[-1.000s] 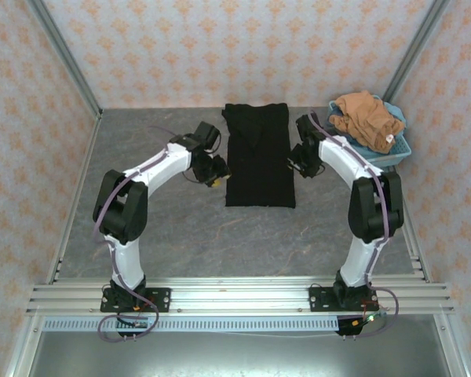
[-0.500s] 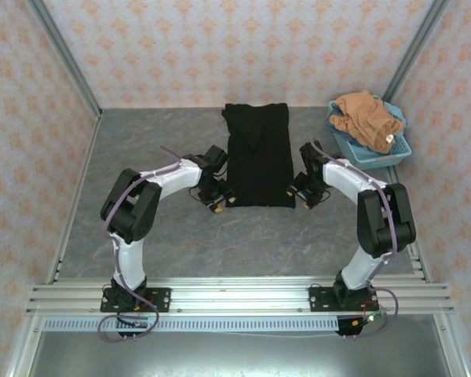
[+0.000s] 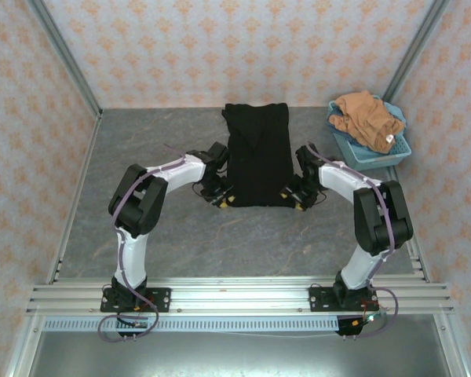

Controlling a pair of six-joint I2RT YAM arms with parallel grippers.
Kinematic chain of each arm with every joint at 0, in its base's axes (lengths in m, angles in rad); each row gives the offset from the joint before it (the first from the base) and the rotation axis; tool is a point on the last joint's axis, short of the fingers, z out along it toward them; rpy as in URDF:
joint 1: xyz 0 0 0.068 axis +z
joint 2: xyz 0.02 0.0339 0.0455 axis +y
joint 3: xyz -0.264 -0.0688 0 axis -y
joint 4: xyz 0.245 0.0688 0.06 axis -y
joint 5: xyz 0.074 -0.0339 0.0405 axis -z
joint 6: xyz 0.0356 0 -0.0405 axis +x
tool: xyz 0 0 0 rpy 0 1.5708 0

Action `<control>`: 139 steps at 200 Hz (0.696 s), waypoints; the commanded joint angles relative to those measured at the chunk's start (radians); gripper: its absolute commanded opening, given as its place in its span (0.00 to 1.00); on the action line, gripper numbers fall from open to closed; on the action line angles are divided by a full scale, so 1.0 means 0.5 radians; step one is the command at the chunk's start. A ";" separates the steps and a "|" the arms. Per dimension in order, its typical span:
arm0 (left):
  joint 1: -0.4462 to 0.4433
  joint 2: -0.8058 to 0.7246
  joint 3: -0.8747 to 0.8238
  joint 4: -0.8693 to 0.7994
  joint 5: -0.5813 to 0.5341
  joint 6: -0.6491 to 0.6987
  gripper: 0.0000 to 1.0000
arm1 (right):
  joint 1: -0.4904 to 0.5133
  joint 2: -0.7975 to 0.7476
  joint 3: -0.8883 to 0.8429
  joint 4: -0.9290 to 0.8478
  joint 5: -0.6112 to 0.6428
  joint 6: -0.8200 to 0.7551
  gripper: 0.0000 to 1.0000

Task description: Fold and stack the t-shirts

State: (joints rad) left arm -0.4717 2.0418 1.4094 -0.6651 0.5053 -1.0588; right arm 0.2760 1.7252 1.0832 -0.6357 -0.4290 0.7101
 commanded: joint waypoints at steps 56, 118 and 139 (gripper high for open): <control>-0.024 0.069 0.087 0.240 -0.077 -0.011 0.00 | 0.053 0.108 0.018 -0.003 0.061 0.111 0.46; -0.027 -0.125 -0.056 0.116 -0.133 0.080 0.00 | 0.051 0.063 0.045 -0.034 0.192 0.115 0.01; -0.034 -0.237 -0.162 0.072 -0.145 0.115 0.00 | 0.055 0.031 0.067 -0.085 0.230 0.094 0.00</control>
State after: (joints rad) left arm -0.4782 2.0125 1.3823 -0.5682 0.4820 -1.0412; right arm 0.3008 1.7660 1.0904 -0.6277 -0.3889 0.7662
